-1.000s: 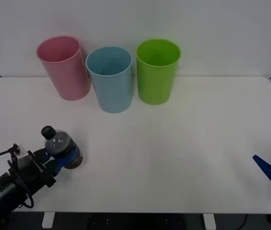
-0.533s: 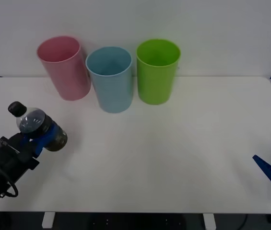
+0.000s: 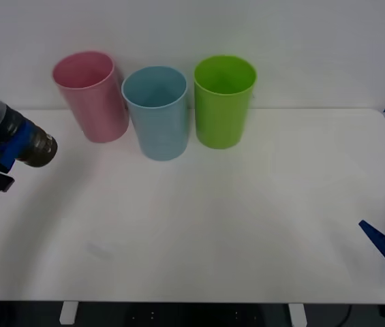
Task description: Grasp the object on the table and drop it into the matching bin: aluminum can to the light blue bin, PET bottle to the pink bin.
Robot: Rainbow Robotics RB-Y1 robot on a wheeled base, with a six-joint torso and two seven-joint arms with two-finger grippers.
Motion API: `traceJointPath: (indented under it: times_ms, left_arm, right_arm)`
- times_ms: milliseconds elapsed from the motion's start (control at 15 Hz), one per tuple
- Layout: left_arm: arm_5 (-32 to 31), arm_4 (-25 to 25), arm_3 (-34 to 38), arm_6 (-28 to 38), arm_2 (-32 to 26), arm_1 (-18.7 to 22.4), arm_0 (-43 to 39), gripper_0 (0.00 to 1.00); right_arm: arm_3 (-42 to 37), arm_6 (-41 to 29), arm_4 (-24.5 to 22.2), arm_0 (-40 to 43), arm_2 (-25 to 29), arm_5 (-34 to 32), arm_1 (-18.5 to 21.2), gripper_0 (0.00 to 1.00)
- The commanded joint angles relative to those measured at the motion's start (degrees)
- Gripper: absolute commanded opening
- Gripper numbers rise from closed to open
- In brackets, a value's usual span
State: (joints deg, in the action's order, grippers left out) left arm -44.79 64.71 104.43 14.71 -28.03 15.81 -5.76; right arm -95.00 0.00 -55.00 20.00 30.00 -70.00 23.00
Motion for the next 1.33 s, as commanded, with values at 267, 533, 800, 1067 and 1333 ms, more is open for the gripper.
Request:
traceJointPath:
  times_ms: [267, 533, 800, 1067, 1333]
  left_arm:
    - [10.3, 0.3, -1.1, 2.7, -0.1, 8.6, 5.8, 0.00]
    - [10.7, 4.6, -9.2, 2.7, 2.1, 11.7, 15.6, 0.00]
    - [11.0, 10.3, -20.2, 2.3, 4.8, 12.1, 26.9, 0.00]
    - [11.0, 17.1, -32.7, 1.6, 6.6, 12.1, 38.5, 0.00]
    - [11.0, 22.2, -43.5, 1.0, 8.0, 12.1, 47.6, 0.00]
  right_arm:
    - [0.0, 0.0, 0.0, 0.0, 0.0, 0.0, 0.0, 1.00]
    - [0.0, 0.0, 0.0, 0.0, 0.0, 0.0, 0.0, 1.00]
    - [0.0, 0.0, 0.0, 0.0, 0.0, 0.0, 0.0, 1.00]
    - [0.0, 0.0, 0.0, 0.0, 0.0, 0.0, 0.0, 1.00]
    - [0.0, 0.0, 0.0, 0.0, 0.0, 0.0, 0.0, 1.00]
